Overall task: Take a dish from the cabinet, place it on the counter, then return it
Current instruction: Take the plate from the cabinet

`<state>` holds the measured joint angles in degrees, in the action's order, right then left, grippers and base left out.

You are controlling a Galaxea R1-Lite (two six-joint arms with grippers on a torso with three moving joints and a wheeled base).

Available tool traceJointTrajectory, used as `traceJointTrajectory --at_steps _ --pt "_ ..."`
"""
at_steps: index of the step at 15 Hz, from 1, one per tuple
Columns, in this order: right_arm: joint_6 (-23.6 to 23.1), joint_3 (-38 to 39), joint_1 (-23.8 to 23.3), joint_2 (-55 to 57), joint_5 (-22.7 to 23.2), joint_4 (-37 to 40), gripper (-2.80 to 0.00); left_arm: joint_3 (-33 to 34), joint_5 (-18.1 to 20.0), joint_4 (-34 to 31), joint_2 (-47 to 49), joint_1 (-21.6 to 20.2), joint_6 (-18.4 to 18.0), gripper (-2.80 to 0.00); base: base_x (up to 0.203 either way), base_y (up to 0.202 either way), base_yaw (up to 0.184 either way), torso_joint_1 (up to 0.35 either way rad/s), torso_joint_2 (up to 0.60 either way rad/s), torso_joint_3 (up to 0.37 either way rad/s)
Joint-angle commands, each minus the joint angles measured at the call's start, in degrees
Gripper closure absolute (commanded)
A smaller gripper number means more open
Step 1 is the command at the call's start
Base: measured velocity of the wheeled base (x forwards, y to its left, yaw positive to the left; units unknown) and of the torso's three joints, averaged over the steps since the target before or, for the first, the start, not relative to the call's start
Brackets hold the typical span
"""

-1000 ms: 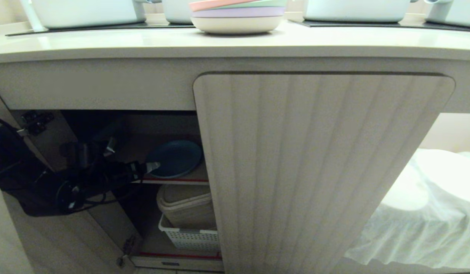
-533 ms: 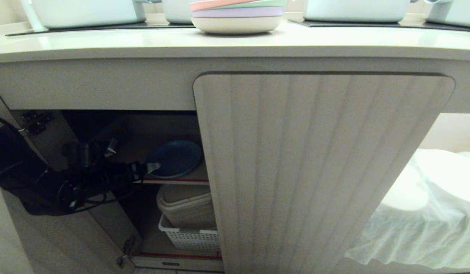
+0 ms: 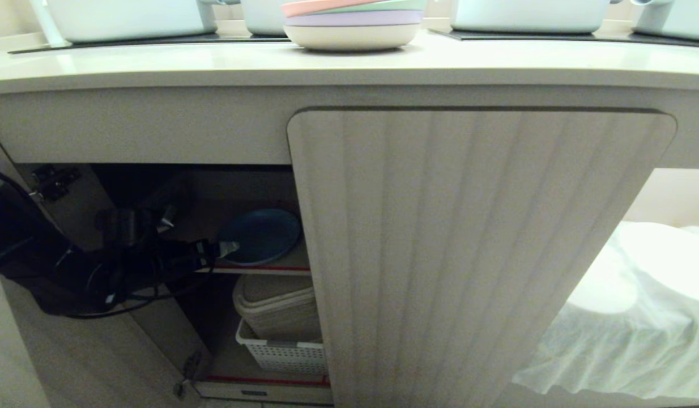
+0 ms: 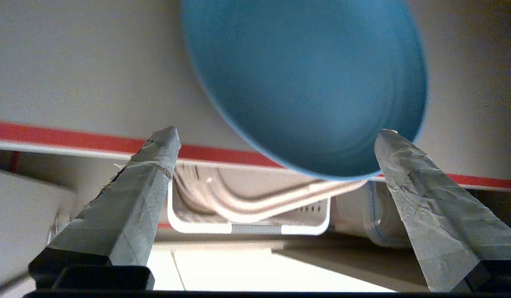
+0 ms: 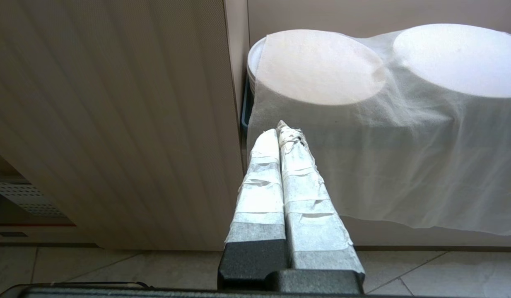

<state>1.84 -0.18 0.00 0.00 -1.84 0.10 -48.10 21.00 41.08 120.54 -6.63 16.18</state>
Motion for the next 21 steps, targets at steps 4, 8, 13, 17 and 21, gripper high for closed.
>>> traceJointTrajectory --at_steps 4,8,13,17,21 --pt "0.0 0.0 0.0 0.0 0.0 0.0 0.00 -2.2 -0.8 -2.2 0.2 0.0 0.2 -2.80 0.000 0.000 0.000 0.000 0.00 0.000" --pt "0.0 0.0 0.0 0.0 0.0 0.0 0.00 -2.9 -0.7 -3.1 0.5 0.3 0.0 -2.80 0.000 0.000 0.000 0.000 0.00 0.000" --pt "0.0 0.0 0.0 0.0 0.0 0.0 0.00 -5.9 -0.9 -7.1 0.7 1.2 0.0 -2.80 0.000 0.000 0.000 0.000 0.00 0.000" --pt "0.0 0.0 0.1 0.0 0.0 0.0 0.00 -8.2 -0.9 -12.4 0.6 1.3 0.0 -2.80 0.000 0.000 0.000 0.000 0.00 0.000" --pt "0.0 0.0 0.0 0.0 0.0 0.0 0.00 -8.8 -0.9 -13.0 0.9 1.2 0.0 -2.80 0.000 0.000 0.000 0.000 0.00 0.000"
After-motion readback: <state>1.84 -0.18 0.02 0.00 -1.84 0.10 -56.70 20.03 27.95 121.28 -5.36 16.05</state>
